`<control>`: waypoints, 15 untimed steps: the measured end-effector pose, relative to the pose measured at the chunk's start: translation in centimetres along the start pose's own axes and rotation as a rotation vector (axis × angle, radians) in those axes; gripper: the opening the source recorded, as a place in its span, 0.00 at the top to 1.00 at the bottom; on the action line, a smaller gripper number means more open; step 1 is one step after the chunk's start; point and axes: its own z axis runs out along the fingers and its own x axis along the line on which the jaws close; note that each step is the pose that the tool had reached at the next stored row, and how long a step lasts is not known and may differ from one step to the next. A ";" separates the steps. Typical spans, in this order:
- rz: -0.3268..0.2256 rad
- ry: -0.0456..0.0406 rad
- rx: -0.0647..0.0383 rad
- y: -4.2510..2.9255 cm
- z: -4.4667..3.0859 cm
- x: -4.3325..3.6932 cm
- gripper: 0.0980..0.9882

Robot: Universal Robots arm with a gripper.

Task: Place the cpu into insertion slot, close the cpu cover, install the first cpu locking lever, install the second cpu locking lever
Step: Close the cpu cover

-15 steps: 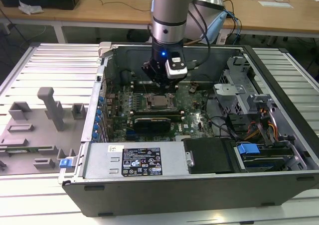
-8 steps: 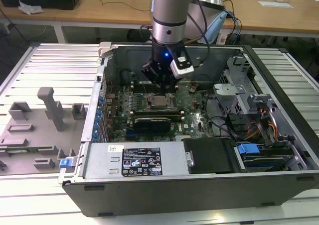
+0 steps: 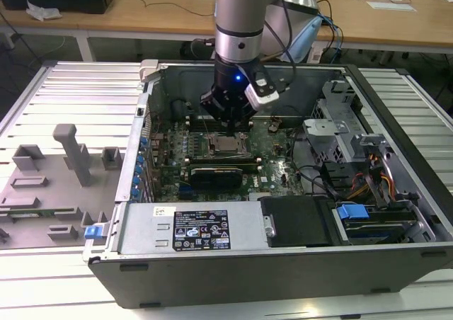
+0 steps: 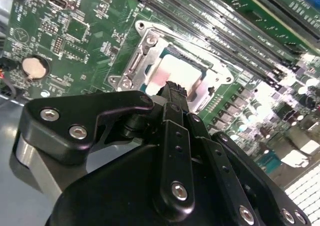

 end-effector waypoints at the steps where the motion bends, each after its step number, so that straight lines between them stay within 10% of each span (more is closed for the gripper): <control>1: -0.008 -0.0004 0.000 -0.01 0.04 0.14 0.99; 6: -0.035 -0.0106 0.000 -0.16 0.38 0.34 0.99; 11: -0.045 -0.0408 -0.010 -0.70 0.55 0.89 0.99; 15: -0.041 -0.0415 -0.012 -0.84 0.62 1.05 0.99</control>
